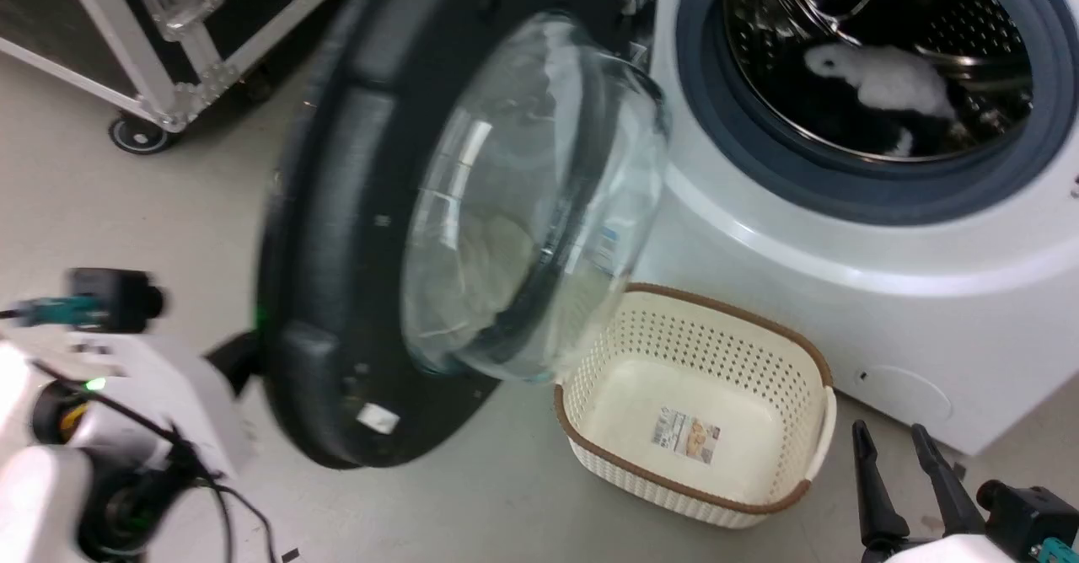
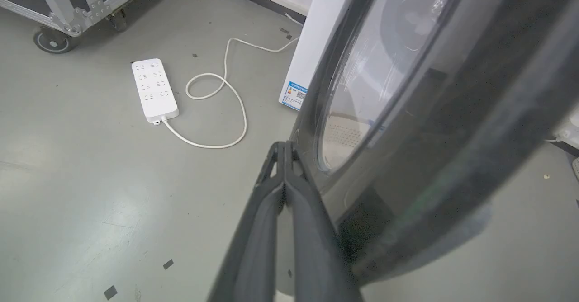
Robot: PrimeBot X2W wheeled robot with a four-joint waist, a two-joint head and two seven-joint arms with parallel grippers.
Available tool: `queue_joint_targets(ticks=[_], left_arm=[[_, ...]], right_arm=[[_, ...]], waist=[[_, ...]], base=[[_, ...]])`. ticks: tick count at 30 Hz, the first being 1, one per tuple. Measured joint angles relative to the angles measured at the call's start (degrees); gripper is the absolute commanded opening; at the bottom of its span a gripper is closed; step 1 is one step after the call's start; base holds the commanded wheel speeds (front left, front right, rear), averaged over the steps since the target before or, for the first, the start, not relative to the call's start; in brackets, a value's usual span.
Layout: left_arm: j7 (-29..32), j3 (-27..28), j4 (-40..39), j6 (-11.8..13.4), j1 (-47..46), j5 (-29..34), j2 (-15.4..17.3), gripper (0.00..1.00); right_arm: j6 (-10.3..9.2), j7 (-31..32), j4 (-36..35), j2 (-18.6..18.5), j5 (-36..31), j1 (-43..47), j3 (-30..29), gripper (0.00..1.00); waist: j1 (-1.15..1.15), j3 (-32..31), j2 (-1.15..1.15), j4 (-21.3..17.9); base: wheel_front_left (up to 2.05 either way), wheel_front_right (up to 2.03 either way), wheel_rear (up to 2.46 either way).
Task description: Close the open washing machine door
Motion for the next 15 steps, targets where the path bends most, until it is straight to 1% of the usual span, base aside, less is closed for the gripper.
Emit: queue_joint_targets(ticks=[5,9,12,15], left_arm=[[-0.1,-9.24,-6.68,-0.14,-0.8,-4.03,2.9,0.0],[-2.89,-17.03,-10.57,-0.26,-3.9,-5.21,4.15,0.0],[-5.38,-23.09,-11.68,-0.59,-6.98,-6.23,5.39,0.0],[-8.4,-28.66,-10.96,-0.74,-10.56,-6.41,6.15,0.0]], right_arm=[[0.01,-0.68,0.97,0.01,1.29,0.08,-0.77,1.0],[0.01,-1.2,1.26,0.02,2.1,0.2,-1.69,1.0],[0.01,-1.51,1.4,0.04,2.77,0.35,-2.11,1.0],[0.0,-1.94,1.58,0.03,3.2,0.4,-2.7,1.0]], waist=[[-0.01,-1.47,0.0,1.57],[-0.01,-2.22,0.0,1.92],[0.0,-2.19,0.0,1.25],[0.0,-1.84,0.0,0.05]], base=[[0.0,0.0,0.0],[0.0,0.0,0.0],[0.0,0.0,0.0],[0.0,0.0,0.0]])
